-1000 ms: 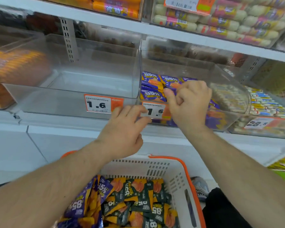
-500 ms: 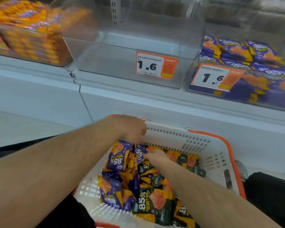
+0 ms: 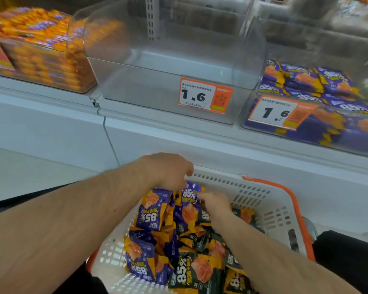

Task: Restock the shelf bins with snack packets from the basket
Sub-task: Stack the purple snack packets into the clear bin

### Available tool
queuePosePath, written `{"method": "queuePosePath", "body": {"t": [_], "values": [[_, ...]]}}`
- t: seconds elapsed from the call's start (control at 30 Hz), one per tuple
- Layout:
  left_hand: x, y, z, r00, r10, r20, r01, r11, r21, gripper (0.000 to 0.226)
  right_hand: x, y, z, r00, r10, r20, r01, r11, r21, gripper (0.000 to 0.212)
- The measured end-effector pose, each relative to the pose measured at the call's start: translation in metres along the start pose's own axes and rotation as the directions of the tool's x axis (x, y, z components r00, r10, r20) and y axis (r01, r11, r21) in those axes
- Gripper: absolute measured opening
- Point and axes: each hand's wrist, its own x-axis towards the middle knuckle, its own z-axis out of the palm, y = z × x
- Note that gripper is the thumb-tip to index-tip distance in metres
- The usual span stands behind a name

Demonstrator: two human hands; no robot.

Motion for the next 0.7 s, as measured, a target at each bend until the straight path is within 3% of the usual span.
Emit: {"method": "queuePosePath", "body": {"t": [0.13,0.2,0.27,0.3,0.37,0.43,0.63,0.7], "values": [[-0.003,0.013,-0.012,0.988,-0.009,-0.157,-0.004,0.997,-0.083,0.057,-0.027,-0.038,-0.029,0.978,-0.209,-0.007,0.209,0.977,0.036,0.006],[-0.005,0.019,-0.023,0.978,-0.060,-0.198,0.028,0.987,-0.159,0.068,-0.047,-0.064,-0.046,0.953,-0.301,0.017,0.300,0.953,0.045,0.019],[-0.007,0.023,-0.035,0.968,-0.146,-0.202,0.065,0.930,-0.362,0.076,-0.070,-0.091,-0.061,0.916,-0.399,0.048,0.395,0.915,0.082,0.029],[-0.009,0.024,-0.041,0.964,-0.177,-0.200,0.055,0.865,-0.499,0.075,-0.080,-0.102,-0.068,0.896,-0.441,0.058,0.433,0.895,0.109,0.030],[-0.013,0.026,-0.053,0.964,-0.181,-0.193,-0.032,0.643,-0.766,0.051,-0.097,-0.122,-0.080,0.861,-0.505,0.060,0.490,0.856,0.163,0.032],[-0.018,0.028,-0.066,0.960,-0.140,-0.243,-0.146,0.493,-0.858,0.020,-0.109,-0.134,-0.089,0.817,-0.575,0.041,0.561,0.809,0.174,0.034],[-0.034,0.042,-0.095,0.871,-0.195,-0.451,-0.390,0.283,-0.876,0.003,-0.138,-0.141,-0.099,0.754,-0.656,0.049,0.649,0.754,0.102,0.043],[-0.034,0.047,-0.099,0.812,-0.254,-0.526,-0.446,0.310,-0.839,0.005,-0.142,-0.155,-0.103,0.709,-0.705,-0.013,0.699,0.702,0.134,0.048]]}}
